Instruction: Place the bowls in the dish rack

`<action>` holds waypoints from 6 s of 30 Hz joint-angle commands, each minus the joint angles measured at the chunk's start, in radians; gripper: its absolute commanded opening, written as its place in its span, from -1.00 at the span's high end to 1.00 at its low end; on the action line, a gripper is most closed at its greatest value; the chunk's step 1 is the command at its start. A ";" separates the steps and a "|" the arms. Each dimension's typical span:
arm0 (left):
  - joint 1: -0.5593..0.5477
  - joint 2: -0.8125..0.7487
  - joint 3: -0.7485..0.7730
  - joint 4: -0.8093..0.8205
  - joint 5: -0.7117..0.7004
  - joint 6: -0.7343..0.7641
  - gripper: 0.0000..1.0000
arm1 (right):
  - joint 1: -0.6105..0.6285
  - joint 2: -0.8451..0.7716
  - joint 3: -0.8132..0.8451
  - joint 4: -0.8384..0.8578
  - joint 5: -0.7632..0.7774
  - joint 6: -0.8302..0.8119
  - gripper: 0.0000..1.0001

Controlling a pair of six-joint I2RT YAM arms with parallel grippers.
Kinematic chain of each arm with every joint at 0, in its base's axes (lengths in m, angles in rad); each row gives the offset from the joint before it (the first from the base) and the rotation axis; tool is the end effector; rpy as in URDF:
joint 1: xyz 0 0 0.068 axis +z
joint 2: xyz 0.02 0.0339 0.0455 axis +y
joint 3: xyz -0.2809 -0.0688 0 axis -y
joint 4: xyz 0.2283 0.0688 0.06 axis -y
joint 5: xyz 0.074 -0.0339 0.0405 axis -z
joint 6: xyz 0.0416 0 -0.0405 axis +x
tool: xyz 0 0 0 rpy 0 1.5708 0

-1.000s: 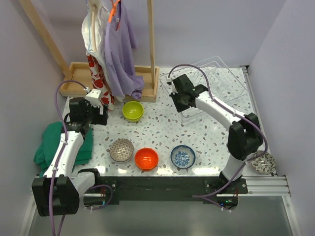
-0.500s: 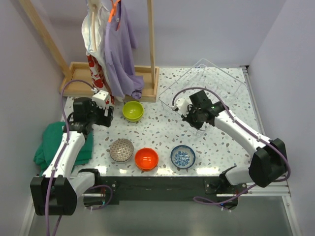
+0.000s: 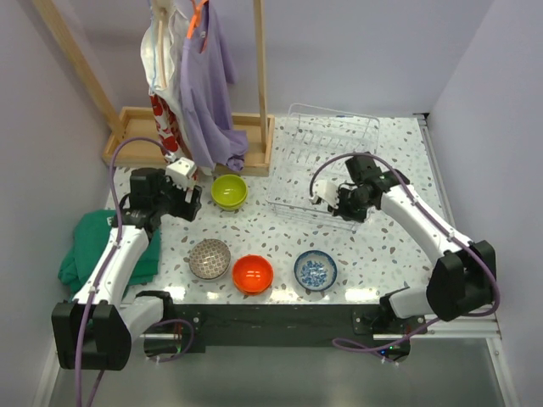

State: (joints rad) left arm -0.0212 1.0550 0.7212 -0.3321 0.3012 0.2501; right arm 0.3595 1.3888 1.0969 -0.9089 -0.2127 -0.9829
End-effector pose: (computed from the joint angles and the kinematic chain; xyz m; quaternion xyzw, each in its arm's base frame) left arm 0.2059 -0.0167 0.2695 0.1852 0.8722 -0.0847 0.4448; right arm 0.2277 0.0950 0.2746 -0.6232 0.7532 0.0432 0.2061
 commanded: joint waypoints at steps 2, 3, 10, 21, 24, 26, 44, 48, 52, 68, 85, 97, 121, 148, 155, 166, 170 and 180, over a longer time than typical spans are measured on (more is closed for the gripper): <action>-0.005 -0.001 -0.017 0.027 0.041 0.015 -0.69 | -0.094 0.032 0.095 -0.039 -0.008 -0.171 1.00; -0.005 -0.003 -0.019 0.028 0.048 0.014 -0.70 | -0.106 0.051 0.107 -0.048 -0.011 -0.187 1.00; -0.016 0.002 -0.019 0.012 0.072 0.058 -0.67 | -0.215 0.093 0.152 -0.054 0.004 -0.221 1.00; -0.048 0.003 -0.019 -0.034 0.119 0.196 -0.65 | -0.320 0.075 0.112 0.036 0.045 -0.281 0.88; -0.052 0.007 -0.014 -0.056 0.133 0.224 -0.65 | -0.327 0.075 0.107 0.068 0.056 -0.252 0.49; -0.059 0.007 -0.005 -0.070 0.144 0.238 -0.65 | -0.329 0.067 0.119 0.064 0.052 -0.225 0.18; -0.102 0.056 0.076 -0.214 0.101 0.431 -0.72 | -0.066 -0.444 -0.083 -0.217 -0.257 -0.094 -0.55; -0.123 0.063 0.083 -0.188 0.070 0.422 -0.72 | 0.015 -0.470 -0.161 -0.220 -0.234 -0.184 -0.55; -0.141 0.063 0.069 -0.162 0.053 0.419 -0.72 | 0.070 -0.441 -0.207 -0.213 -0.221 -0.275 -0.55; -0.158 0.060 0.083 -0.214 0.004 0.393 -0.73 | 0.366 -0.362 -0.370 -0.025 -0.188 -0.375 -0.50; -0.158 0.045 0.060 -0.202 -0.001 0.362 -0.73 | 0.432 -0.367 -0.448 0.005 -0.169 -0.407 -0.20; -0.158 0.031 0.047 -0.200 0.016 0.354 -0.72 | 0.510 -0.332 -0.459 0.122 -0.137 -0.277 0.43; -0.307 0.025 0.149 -0.248 0.003 0.479 -0.68 | 0.400 -0.269 0.144 0.083 -0.253 0.387 1.00; -0.494 0.224 0.311 -0.058 -0.066 0.351 -0.67 | -0.155 -0.045 0.287 0.502 -0.602 1.211 1.00; -0.549 0.276 0.353 -0.004 -0.079 0.321 -0.67 | -0.249 0.018 0.267 0.561 -0.680 1.361 1.00; -0.592 0.482 0.543 0.044 -0.105 0.276 -0.67 | -0.356 0.142 0.228 0.699 -0.760 1.515 1.00; -0.597 0.543 0.592 0.070 -0.111 0.253 -0.67 | -0.385 0.174 0.205 0.729 -0.787 1.552 1.00; -0.623 0.635 0.647 0.111 -0.134 0.224 -0.66 | -0.422 0.263 0.212 0.720 -0.832 1.523 1.00</action>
State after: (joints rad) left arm -0.6292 1.6707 1.3067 -0.2844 0.1818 0.5064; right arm -0.0479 1.6306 1.2835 -0.2470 -0.9684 0.5251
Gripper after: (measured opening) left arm 0.833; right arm 0.034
